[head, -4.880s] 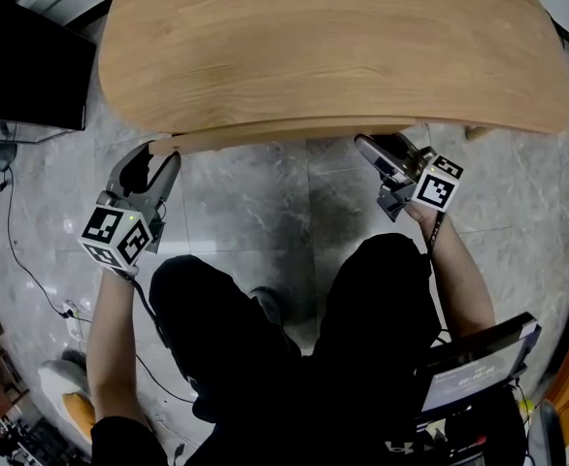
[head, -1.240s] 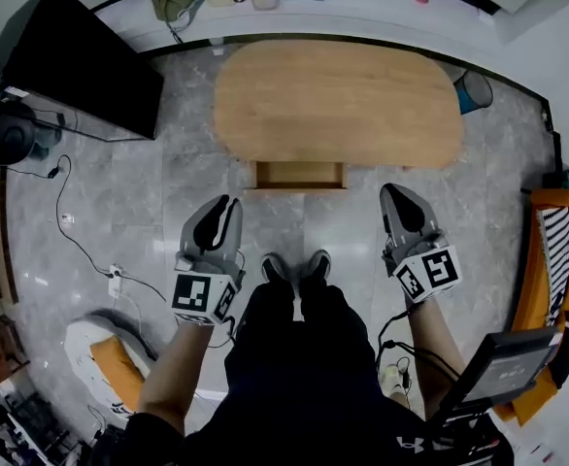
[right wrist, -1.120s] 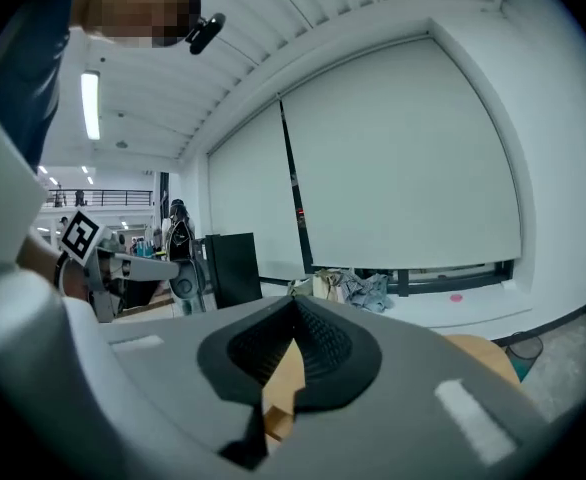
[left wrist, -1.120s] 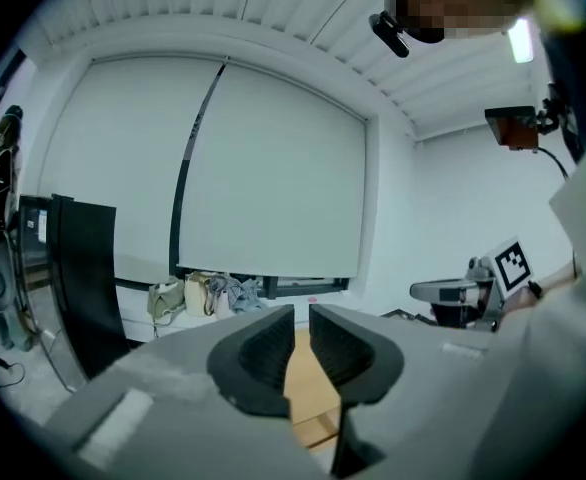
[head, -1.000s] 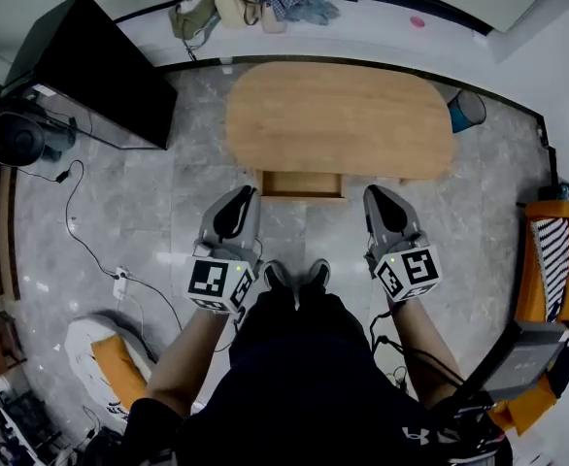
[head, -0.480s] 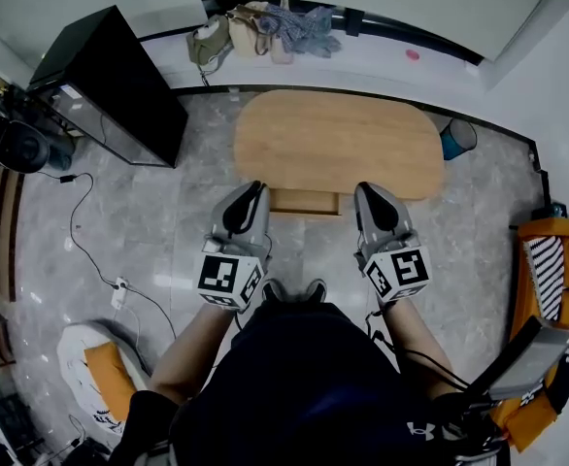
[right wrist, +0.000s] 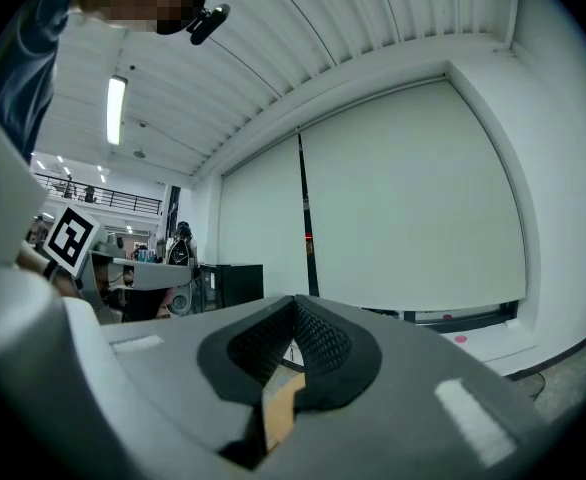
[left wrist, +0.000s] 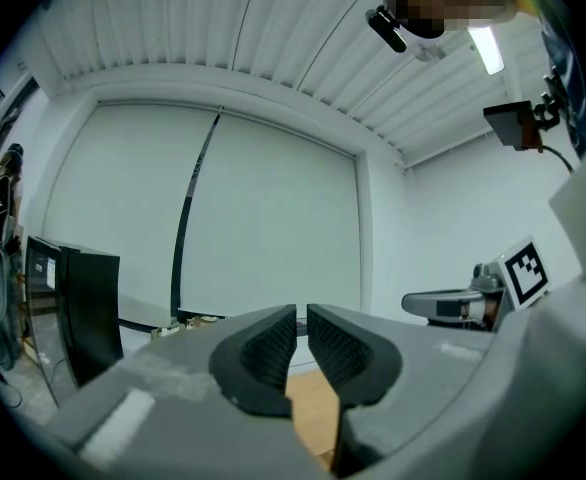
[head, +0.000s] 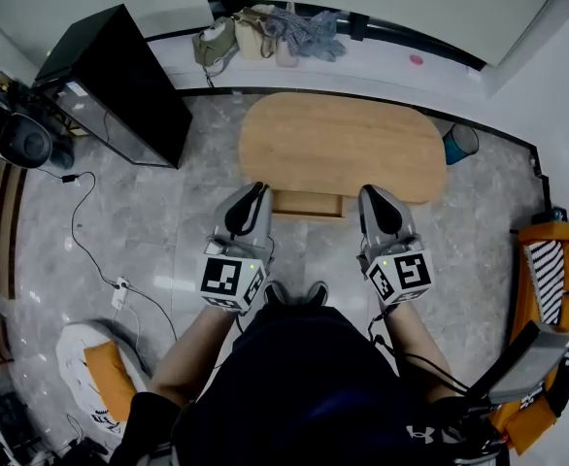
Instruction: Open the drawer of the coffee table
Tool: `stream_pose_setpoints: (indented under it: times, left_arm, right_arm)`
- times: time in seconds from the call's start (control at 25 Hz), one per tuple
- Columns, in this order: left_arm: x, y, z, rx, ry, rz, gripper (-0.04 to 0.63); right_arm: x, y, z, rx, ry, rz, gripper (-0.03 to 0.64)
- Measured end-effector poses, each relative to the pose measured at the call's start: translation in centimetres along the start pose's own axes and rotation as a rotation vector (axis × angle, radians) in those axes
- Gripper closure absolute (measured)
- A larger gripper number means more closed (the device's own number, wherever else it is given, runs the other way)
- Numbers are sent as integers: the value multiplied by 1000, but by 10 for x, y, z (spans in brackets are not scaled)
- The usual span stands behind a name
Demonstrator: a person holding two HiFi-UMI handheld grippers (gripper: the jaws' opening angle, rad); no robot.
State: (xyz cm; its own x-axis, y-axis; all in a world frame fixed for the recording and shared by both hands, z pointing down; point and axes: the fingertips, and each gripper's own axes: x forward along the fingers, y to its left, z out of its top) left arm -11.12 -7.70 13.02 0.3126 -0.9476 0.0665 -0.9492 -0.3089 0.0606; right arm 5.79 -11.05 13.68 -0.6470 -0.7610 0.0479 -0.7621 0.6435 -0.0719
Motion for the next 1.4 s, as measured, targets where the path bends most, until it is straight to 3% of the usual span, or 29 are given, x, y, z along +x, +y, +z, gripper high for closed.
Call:
stream_pose_setpoints:
  times: [1.4]
  left_arm:
    - [8,3,-2,19,13,-22,558]
  right_arm:
    - [8,3,1,14,-2,8,615]
